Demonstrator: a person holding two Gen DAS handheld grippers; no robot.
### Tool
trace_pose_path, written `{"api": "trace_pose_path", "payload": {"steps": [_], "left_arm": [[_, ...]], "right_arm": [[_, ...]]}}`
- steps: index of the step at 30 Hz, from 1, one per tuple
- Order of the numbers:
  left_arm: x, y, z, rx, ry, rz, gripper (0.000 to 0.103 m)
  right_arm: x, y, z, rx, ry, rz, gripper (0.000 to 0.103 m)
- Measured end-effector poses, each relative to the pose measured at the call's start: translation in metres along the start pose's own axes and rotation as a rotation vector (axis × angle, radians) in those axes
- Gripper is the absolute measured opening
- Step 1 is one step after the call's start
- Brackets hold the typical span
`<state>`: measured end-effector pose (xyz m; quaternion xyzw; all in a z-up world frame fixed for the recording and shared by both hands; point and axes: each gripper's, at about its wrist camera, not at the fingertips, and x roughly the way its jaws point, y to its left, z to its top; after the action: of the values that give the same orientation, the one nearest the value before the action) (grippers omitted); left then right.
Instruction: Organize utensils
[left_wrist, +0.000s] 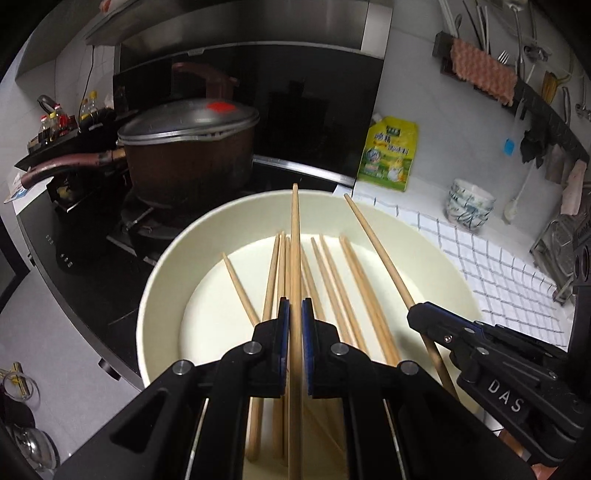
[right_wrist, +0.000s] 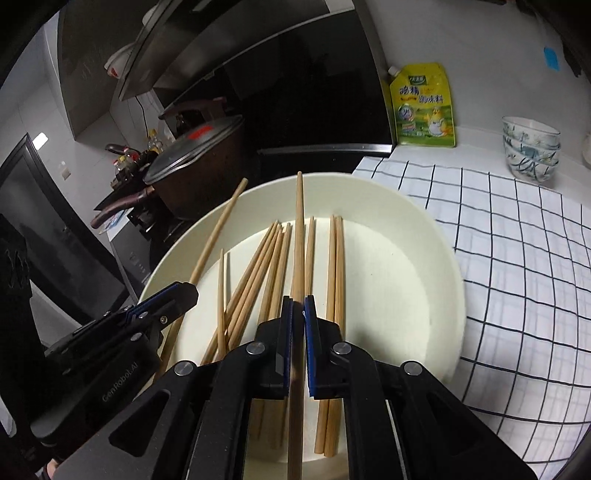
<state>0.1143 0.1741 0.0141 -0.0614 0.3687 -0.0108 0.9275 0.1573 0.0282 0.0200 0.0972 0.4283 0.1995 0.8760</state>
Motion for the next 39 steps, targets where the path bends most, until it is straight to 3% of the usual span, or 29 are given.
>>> {"api": "trace_pose_path", "payload": {"steps": [5,7,9,13,17,39], "left_arm": [[0.008,0.002,-0.001,-0.002,0.024,0.025,0.011],[0.008,0.005,-0.002,-0.015,0.030,0.032,0.034],[0.004,0.010,-0.005,-0.028,0.012,0.047,0.065],[-0.005,0.016,-0.009,-0.044,-0.009,0.085,0.068],[-0.017,0.018,-0.014,-0.046,-0.039,0.131,0.078],[-0.053,0.004,-0.026,-0.014,-0.042,0.153,0.089]], "right_arm": [[0.009,-0.007,-0.004,0.020,0.024,-0.003,0.008],[0.006,-0.011,-0.006,0.032,0.015,0.008,0.019],[-0.001,-0.013,-0.009,0.033,-0.012,-0.018,0.021],[-0.021,-0.012,-0.015,0.011,-0.066,-0.053,0.025],[-0.032,-0.008,-0.021,-0.005,-0.089,-0.077,0.031],[-0.058,-0.006,-0.048,0.014,-0.124,-0.099,0.046]]}}
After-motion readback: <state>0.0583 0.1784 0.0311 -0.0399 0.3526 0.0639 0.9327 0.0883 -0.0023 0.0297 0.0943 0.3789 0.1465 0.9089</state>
